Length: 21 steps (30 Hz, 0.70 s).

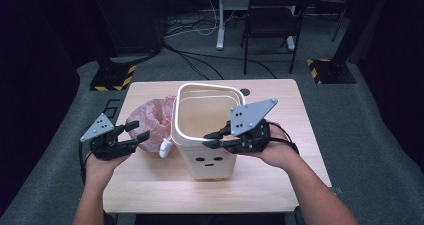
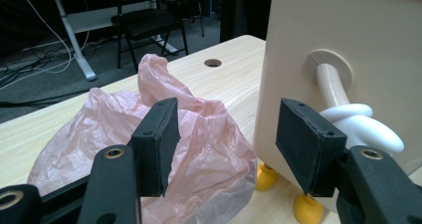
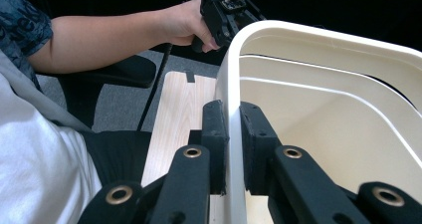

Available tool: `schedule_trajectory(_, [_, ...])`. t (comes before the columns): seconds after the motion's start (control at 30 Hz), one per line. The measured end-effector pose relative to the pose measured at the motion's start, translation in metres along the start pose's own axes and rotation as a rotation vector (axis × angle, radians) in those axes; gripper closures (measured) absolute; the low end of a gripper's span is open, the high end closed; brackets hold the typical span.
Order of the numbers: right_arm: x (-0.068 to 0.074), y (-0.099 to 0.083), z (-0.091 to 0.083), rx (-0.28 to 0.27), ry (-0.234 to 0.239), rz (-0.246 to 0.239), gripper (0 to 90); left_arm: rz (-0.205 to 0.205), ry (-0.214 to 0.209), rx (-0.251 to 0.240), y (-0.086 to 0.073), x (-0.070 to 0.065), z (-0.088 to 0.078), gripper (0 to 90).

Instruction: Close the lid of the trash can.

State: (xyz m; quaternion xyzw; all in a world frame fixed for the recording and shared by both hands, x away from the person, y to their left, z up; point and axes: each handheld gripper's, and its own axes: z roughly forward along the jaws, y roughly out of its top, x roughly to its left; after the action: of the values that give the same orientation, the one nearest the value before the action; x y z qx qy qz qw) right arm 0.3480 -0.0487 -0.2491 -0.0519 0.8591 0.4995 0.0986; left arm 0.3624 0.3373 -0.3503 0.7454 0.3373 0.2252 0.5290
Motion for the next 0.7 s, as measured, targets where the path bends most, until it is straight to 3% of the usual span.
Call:
schedule_trajectory(0.33, [-0.0088, -0.0025, -0.0028, -0.019, 0.05, 0.049, 82.6, -0.001, -0.001, 0.002, -0.0005, 0.0006, 0.0005, 41.8])
schedule_trajectory(0.5, [-0.0091, -0.0024, -0.0042, -0.016, 0.045, 0.05, 82.8, -0.005, 0.001, 0.002, -0.0013, 0.0017, 0.0009, 41.9])
schedule_trajectory(0.7, [-0.0021, 0.0014, -0.0042, 0.02, 0.006, -0.006, 82.7, -0.005, -0.004, 0.005, -0.0013, 0.0008, 0.0031, 41.8])
